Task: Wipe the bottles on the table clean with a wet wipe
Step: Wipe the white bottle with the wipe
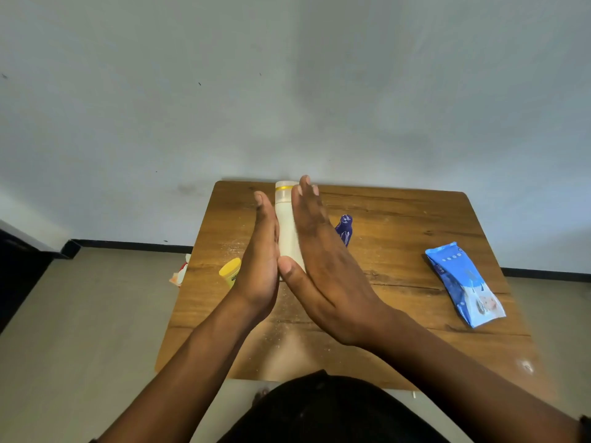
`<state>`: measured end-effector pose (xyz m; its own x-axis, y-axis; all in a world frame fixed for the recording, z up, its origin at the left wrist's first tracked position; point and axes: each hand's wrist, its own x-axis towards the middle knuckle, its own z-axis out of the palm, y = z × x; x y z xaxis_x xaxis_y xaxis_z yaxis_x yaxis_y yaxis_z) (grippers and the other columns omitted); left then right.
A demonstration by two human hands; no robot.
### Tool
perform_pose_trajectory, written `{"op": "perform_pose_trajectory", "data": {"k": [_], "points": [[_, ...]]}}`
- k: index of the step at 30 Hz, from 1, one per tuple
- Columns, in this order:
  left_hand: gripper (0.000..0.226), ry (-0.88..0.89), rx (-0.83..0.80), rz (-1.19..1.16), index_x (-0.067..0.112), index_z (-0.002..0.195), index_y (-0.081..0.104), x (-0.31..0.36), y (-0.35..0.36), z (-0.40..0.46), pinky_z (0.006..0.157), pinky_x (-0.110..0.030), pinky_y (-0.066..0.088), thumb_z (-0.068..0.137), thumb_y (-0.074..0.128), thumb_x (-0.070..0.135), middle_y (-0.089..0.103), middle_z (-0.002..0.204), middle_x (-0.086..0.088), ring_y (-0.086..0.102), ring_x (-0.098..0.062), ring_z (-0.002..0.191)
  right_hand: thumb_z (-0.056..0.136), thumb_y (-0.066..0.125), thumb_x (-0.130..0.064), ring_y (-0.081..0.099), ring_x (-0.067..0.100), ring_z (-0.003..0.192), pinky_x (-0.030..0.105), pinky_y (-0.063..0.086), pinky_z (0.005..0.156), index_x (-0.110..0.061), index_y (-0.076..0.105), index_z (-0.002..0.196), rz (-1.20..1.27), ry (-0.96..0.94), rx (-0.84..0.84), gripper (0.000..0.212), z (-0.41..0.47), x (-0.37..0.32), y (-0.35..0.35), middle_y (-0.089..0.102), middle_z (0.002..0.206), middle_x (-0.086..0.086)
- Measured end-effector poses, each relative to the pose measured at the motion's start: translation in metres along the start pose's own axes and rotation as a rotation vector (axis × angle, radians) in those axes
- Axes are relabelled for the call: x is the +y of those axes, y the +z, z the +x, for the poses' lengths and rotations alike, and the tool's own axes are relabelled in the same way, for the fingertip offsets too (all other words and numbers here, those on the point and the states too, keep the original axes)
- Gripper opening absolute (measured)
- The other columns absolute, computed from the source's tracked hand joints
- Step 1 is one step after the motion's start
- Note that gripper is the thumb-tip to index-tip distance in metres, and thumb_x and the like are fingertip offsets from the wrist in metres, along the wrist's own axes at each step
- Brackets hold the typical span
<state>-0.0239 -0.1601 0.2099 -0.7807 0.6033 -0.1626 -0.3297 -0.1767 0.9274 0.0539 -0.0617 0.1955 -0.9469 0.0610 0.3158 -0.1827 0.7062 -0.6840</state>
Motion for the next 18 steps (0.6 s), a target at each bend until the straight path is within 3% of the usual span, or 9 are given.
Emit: {"op": "perform_pose_trajectory", "data": {"k": [3,5,7,10,12,15,18], "points": [[0.058,-0.011,0.067,-0.022,0.018,0.126,0.07,0.0,0.002,0.002,0.099,-0.04,0.054,0.108,0.026,0.053,0.071,0.129,-0.017,0.069,-0.028,0.12,0.105,0.046,-0.016,0.0,0.004,0.162,0.035,0.017,0.131,-0.022,-0.004,0.167,0.283,0.123,0.071,0.08,0.002,0.002,-0.001,-0.007,0.176,-0.007],[0.052,-0.021,0.092,-0.079,0.015,0.119,0.073,0.004,0.001,0.003,0.094,-0.04,0.057,0.107,0.036,0.049,0.073,0.122,-0.018,0.071,-0.029,0.111,0.096,0.047,-0.008,0.012,0.006,0.161,0.043,0.025,0.13,-0.025,0.018,0.162,0.48,0.197,0.191,0.074,0.006,0.006,0.0,0.006,0.176,-0.007],[0.05,-0.012,0.094,-0.133,0.019,0.101,0.079,0.006,-0.001,0.005,0.075,-0.035,0.06,0.106,0.039,0.049,0.075,0.103,-0.012,0.073,-0.024,0.092,0.095,0.052,-0.007,0.028,0.006,0.157,0.05,0.036,0.124,-0.021,0.043,0.141,0.627,0.269,0.288,0.049,0.01,0.005,0.002,0.024,0.169,-0.01],[0.056,0.024,0.08,-0.158,0.022,0.084,0.079,0.008,-0.004,0.006,0.058,-0.032,0.059,0.107,0.035,0.048,0.071,0.085,-0.007,0.071,-0.019,0.071,0.101,0.064,-0.006,0.052,0.0,0.14,0.044,0.048,0.117,-0.007,0.066,0.114,0.757,0.433,0.343,0.013,0.014,0.006,-0.002,0.052,0.154,-0.007],[0.058,0.042,0.075,-0.122,0.023,0.089,0.079,0.008,-0.008,0.006,0.063,-0.039,0.06,0.109,0.032,0.05,0.07,0.087,-0.008,0.071,-0.022,0.073,0.096,0.073,-0.01,0.058,-0.001,0.133,0.046,0.052,0.112,-0.009,0.077,0.103,0.709,0.486,0.394,0.008,0.014,0.011,-0.008,0.064,0.142,-0.007],[0.058,0.019,0.09,-0.068,0.018,0.112,0.071,0.004,-0.013,0.006,0.069,-0.045,0.062,0.109,0.027,0.055,0.07,0.099,-0.013,0.07,-0.025,0.079,0.087,0.08,-0.033,0.066,0.004,0.117,0.054,0.057,0.101,-0.03,0.084,0.096,0.615,0.503,0.455,0.01,0.017,0.014,-0.02,0.073,0.121,-0.011],[0.063,-0.016,0.07,-0.019,0.019,0.122,0.067,-0.003,-0.018,0.005,0.074,-0.046,0.061,0.107,0.021,0.06,0.072,0.104,-0.012,0.07,-0.024,0.081,0.088,0.076,-0.033,0.073,0.016,0.101,0.041,0.064,0.088,-0.03,0.081,0.105,0.675,0.449,0.499,0.018,0.022,0.012,-0.031,0.078,0.108,-0.004]]}}
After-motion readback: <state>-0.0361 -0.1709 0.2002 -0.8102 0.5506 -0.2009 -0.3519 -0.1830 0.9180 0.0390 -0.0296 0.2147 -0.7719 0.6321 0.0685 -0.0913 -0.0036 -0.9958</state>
